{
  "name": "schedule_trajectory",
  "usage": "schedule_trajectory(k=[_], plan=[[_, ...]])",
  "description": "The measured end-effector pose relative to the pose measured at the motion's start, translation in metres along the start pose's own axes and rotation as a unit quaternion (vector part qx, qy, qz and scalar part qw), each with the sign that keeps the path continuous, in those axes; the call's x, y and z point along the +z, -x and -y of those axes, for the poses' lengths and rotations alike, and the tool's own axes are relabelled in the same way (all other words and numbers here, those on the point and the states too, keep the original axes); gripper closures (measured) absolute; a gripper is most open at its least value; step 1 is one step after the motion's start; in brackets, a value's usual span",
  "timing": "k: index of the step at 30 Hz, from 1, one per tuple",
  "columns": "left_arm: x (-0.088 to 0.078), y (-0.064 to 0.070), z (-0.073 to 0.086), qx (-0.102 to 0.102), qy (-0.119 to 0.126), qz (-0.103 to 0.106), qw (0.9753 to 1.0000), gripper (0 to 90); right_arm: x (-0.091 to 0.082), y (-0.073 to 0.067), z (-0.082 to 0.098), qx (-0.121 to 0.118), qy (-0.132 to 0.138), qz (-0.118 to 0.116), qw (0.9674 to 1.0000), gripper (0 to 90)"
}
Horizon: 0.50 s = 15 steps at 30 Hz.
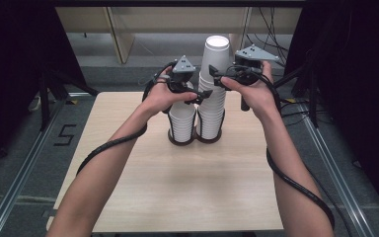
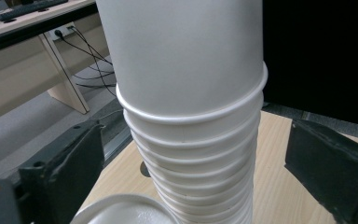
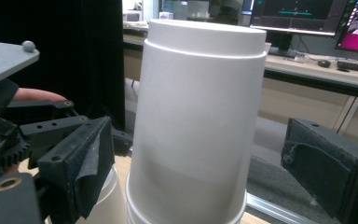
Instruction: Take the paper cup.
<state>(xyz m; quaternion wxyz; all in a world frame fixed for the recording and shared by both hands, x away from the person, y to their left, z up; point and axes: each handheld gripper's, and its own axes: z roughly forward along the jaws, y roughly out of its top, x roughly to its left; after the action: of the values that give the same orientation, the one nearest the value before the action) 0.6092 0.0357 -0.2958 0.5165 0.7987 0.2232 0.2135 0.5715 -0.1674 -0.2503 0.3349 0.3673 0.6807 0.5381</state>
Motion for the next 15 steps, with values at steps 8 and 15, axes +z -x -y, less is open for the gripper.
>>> schedule_trajectory(k=[8,15], plan=[[0.009,-0.004,-0.001,-0.021,0.0,0.002,0.9998,7.1,0.008,-0.003,-0.002,0.0,-0.008,-0.005,1.0,10.2],[0.017,-0.005,0.0,-0.027,-0.012,0.006,0.9995,8.0,0.013,-0.003,-0.006,-0.002,-0.009,-0.006,0.9999,10.2]])
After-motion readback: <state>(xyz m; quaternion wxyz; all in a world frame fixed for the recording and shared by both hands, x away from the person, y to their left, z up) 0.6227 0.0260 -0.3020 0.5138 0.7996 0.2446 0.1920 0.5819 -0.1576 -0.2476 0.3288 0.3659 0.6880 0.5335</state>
